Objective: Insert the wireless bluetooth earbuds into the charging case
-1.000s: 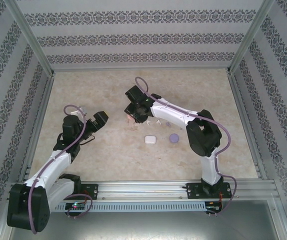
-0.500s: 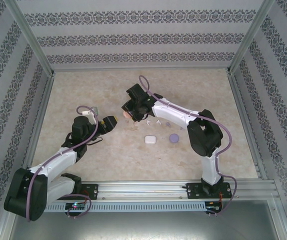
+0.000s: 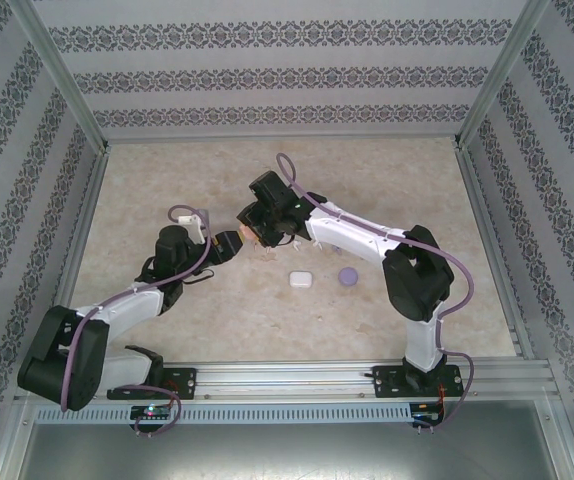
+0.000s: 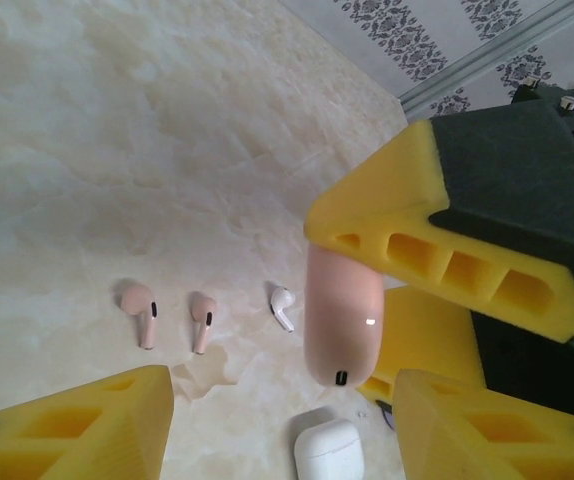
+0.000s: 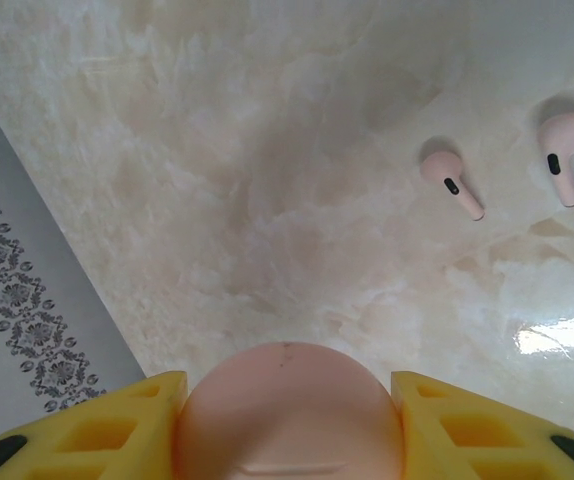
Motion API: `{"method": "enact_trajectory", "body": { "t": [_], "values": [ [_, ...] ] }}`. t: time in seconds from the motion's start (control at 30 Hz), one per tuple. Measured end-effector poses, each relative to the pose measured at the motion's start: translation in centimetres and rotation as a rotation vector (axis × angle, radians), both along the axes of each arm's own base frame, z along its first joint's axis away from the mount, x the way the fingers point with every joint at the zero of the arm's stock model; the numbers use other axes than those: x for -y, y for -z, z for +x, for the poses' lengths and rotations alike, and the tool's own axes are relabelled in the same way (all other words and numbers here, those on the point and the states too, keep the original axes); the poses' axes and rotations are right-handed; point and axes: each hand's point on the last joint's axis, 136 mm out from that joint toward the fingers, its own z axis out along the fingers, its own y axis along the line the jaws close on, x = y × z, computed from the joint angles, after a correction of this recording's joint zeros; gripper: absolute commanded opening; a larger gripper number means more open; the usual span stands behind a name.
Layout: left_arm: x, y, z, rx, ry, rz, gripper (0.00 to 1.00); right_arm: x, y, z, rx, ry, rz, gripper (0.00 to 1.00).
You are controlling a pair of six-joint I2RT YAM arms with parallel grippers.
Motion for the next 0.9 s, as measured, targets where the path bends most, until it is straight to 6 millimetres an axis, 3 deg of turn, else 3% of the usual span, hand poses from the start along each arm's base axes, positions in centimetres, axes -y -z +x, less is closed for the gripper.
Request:
{"method": "enact_trajectory", "body": {
  "t": [0.23,0.9],
  "values": [
    [0.3,-0.9,0.6,0.035,0.006,-0.009,0.53,-0.2,0.0,-0.2,-0.002,-0.004,0.003,0.46],
    [1.5,-0.9,1.0,0.042,0.032,-0.011,0.35,-1.3,-0.7,-0.6,0.004,-0.012,0.033,0.47]
  ]
}}
